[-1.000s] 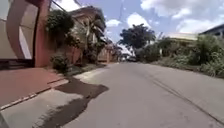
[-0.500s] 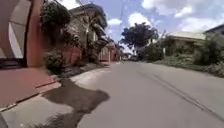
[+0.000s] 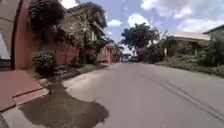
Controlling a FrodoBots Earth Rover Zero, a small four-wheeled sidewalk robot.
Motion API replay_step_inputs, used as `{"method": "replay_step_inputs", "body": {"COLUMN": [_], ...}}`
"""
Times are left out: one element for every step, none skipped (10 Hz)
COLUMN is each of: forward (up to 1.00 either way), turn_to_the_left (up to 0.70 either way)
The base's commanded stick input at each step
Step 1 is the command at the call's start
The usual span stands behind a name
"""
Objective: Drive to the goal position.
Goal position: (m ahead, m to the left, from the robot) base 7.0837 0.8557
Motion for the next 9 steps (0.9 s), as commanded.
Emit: {"method": "replay_step_inputs", "body": {"forward": [1.00,1.00,1.00,1.00,1.00,1.00,1.00,1.00,1.00], "turn_to_the_left": [0.00,0.00,0.00,0.00,0.00,0.00,0.00,0.00,0.02]}}
